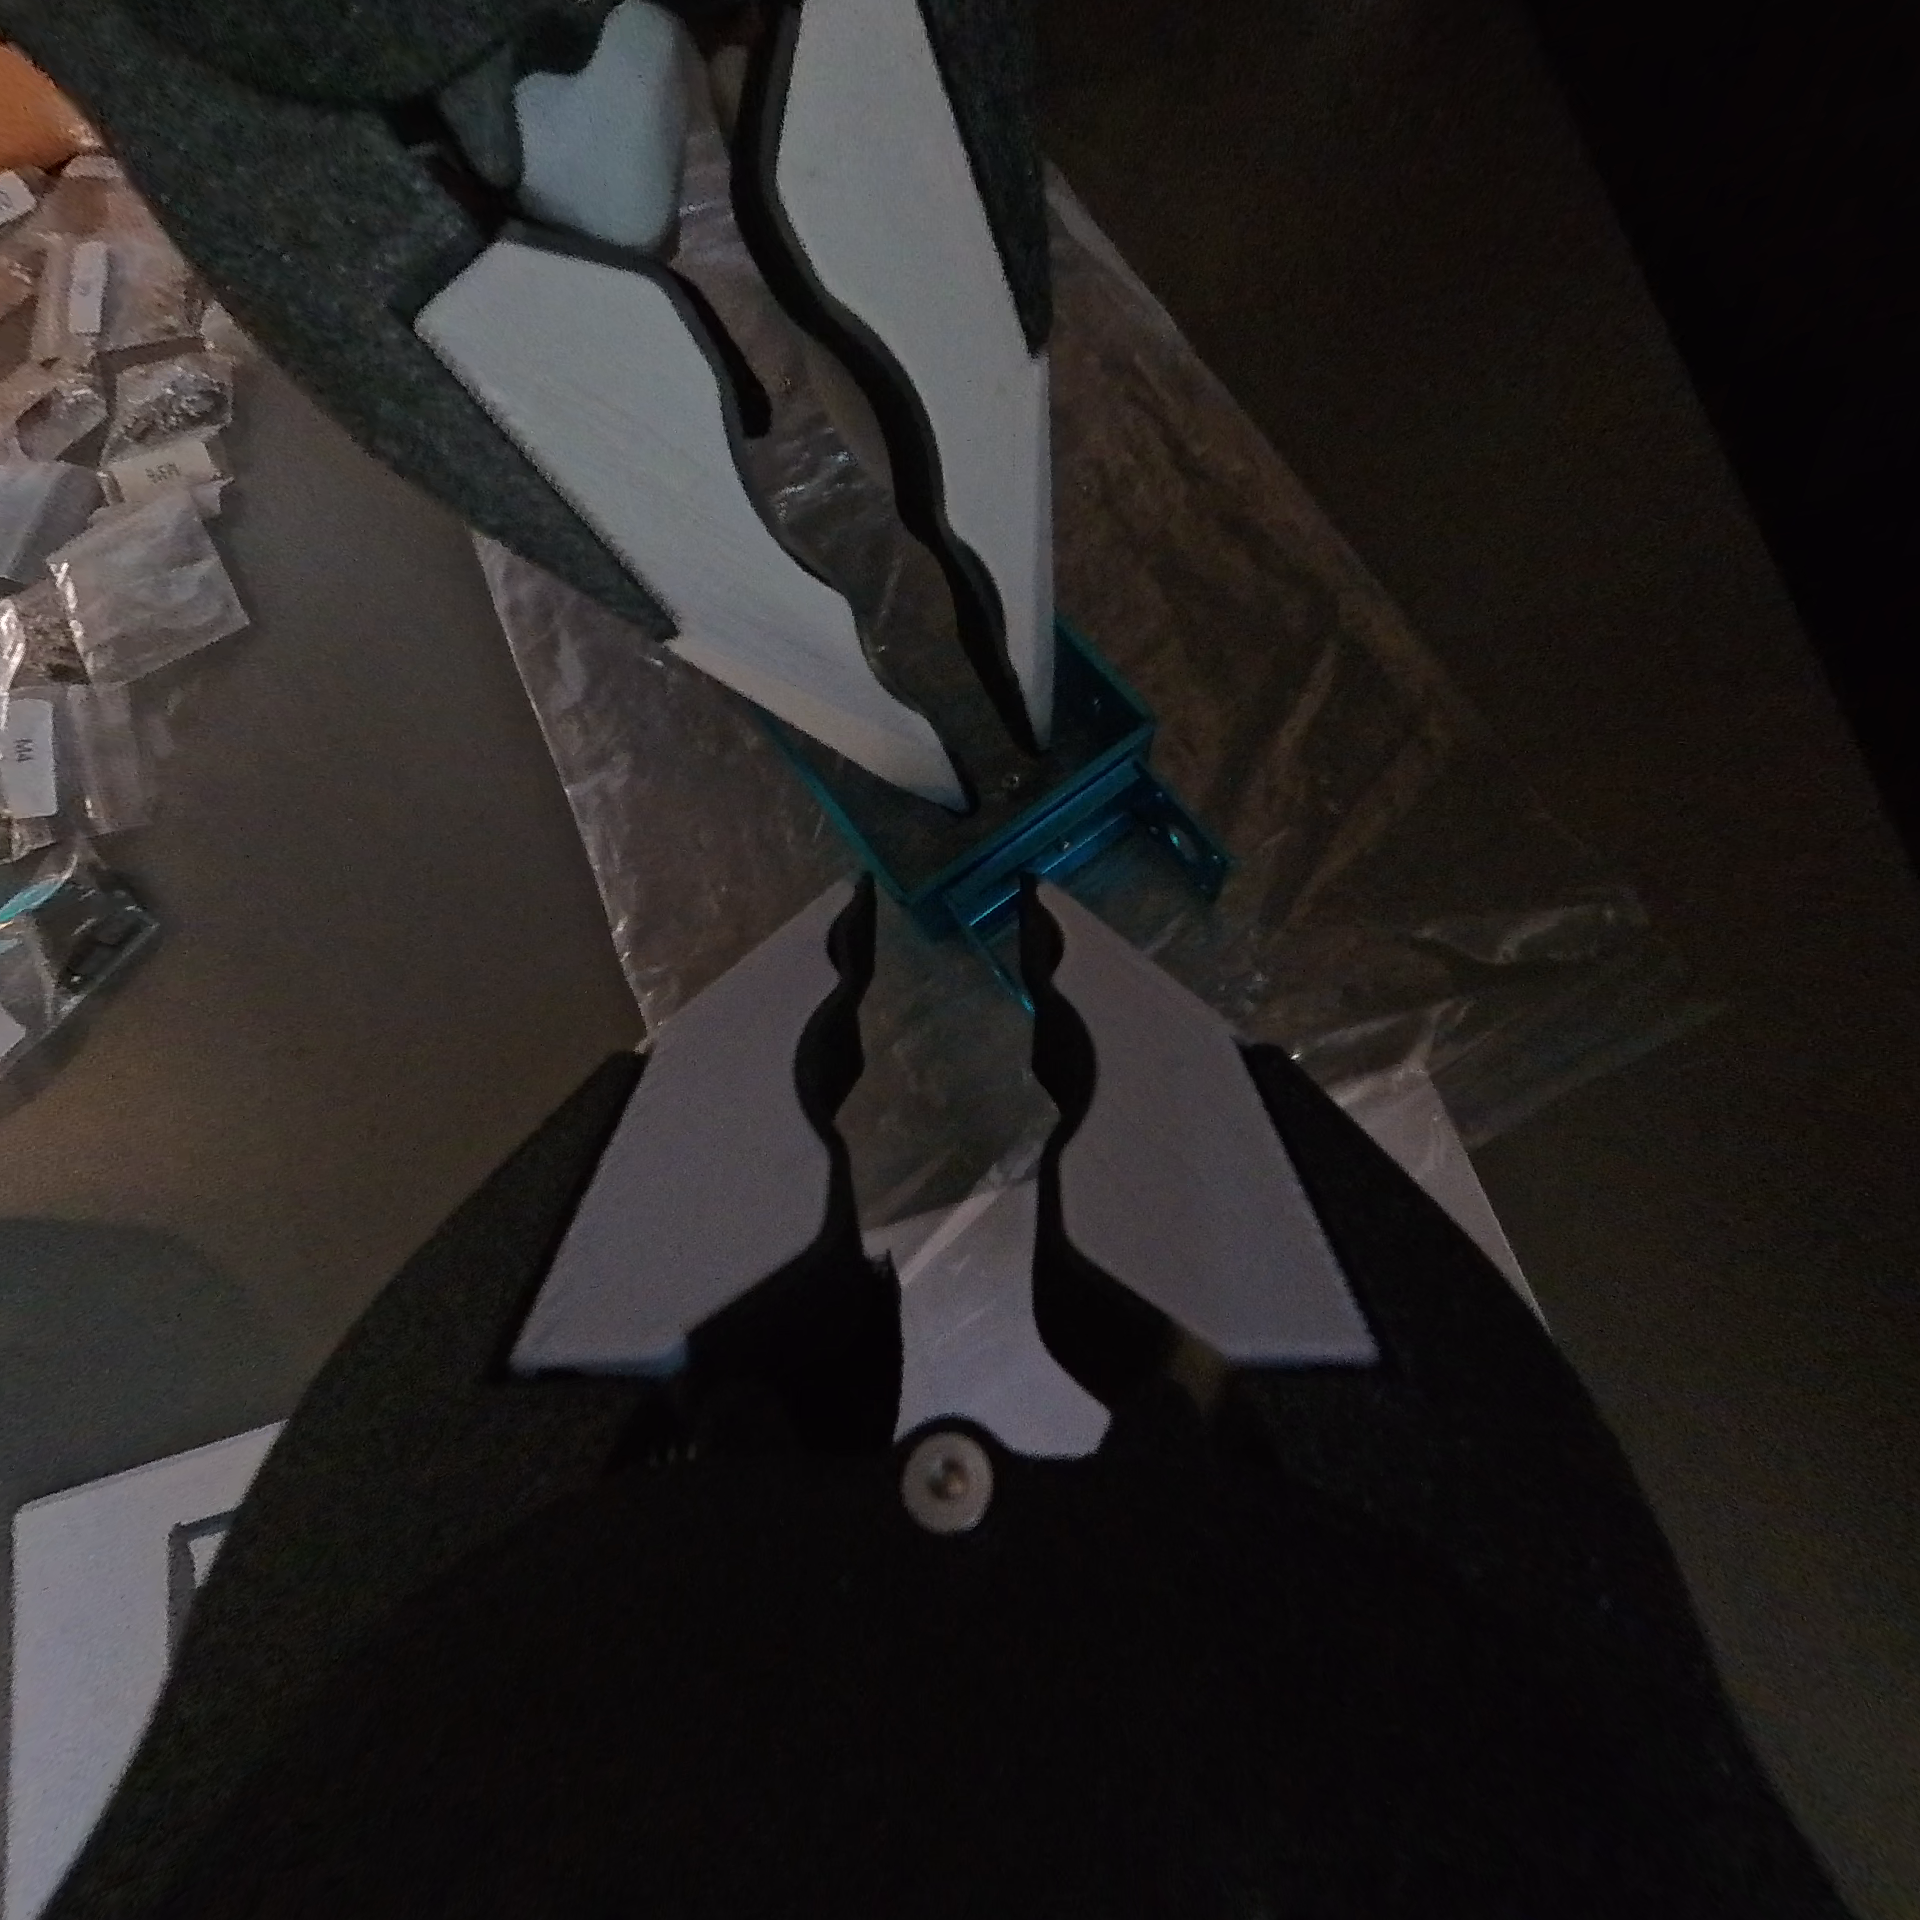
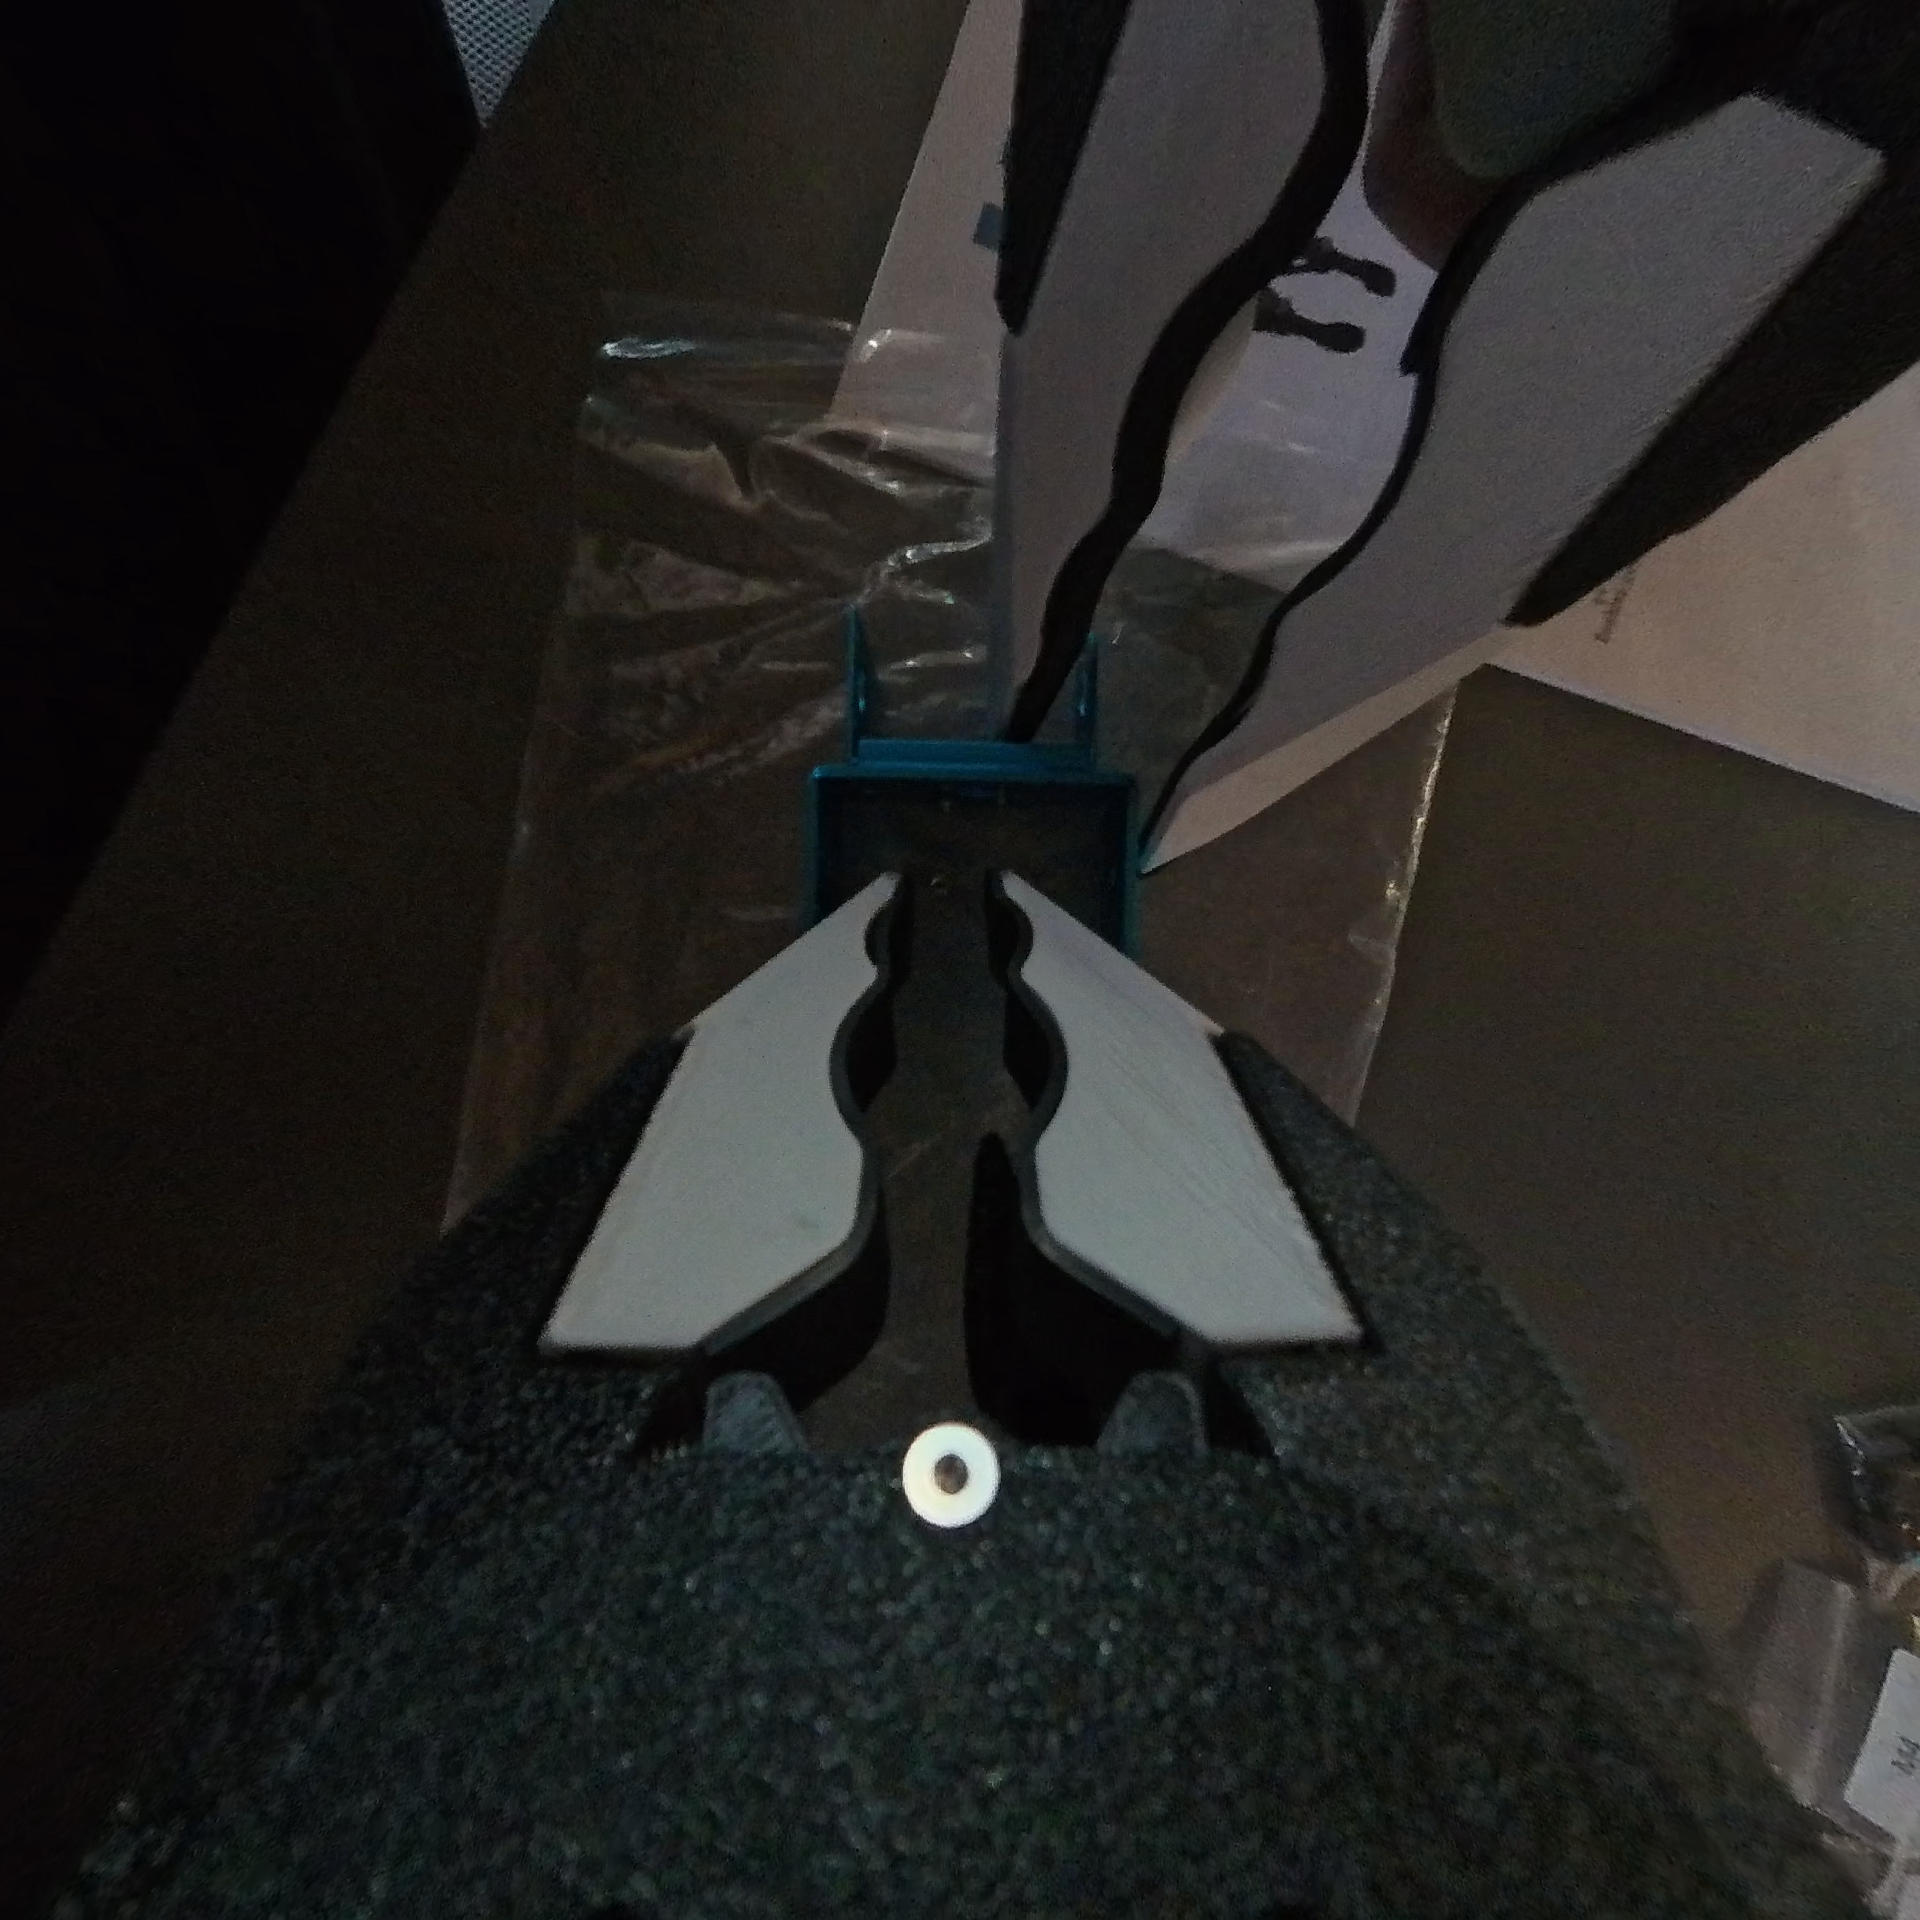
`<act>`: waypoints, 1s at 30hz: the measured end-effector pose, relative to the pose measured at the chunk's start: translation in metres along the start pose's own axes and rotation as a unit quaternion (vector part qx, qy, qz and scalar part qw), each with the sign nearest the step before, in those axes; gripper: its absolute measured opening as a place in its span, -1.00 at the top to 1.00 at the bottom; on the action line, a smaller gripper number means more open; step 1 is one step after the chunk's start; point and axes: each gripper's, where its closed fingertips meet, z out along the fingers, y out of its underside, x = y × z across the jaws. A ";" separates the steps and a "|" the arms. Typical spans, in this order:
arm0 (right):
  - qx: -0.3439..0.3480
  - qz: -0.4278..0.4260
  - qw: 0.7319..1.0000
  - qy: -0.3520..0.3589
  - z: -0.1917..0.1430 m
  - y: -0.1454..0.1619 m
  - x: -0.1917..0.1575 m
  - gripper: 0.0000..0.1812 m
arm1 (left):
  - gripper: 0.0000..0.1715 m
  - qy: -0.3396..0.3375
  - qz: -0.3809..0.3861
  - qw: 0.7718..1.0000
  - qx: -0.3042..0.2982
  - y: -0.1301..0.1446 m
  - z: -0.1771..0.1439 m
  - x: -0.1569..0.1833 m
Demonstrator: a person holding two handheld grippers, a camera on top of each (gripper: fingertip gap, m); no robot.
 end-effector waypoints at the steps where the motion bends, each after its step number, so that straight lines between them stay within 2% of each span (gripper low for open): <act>1: -0.006 0.002 1.000 -0.003 0.001 0.002 0.000 0.86 | 0.69 0.000 0.000 1.000 0.000 0.000 0.000 0.000; 7: -0.029 -0.003 1.000 -0.009 0.004 0.004 0.001 0.88 | 0.69 -0.002 -0.001 1.000 0.001 -0.001 0.000 0.000; 16: -0.077 -0.057 0.995 0.019 0.005 0.003 -0.003 0.99 | 0.69 0.001 -0.008 1.000 -0.001 0.001 0.002 -0.001; 21: -0.075 -0.047 0.996 0.014 0.004 0.003 -0.003 1.00 | 0.69 0.000 -0.007 1.000 0.000 0.001 0.003 0.000; 27: -0.040 -0.031 0.999 0.006 0.000 0.006 0.001 1.00 | 0.69 -0.002 -0.002 1.000 -0.002 0.001 0.002 0.000; 30: -0.046 -0.038 0.998 0.033 -0.011 0.013 0.010 1.00 | 0.69 -0.002 -0.002 1.000 -0.003 0.002 0.003 0.000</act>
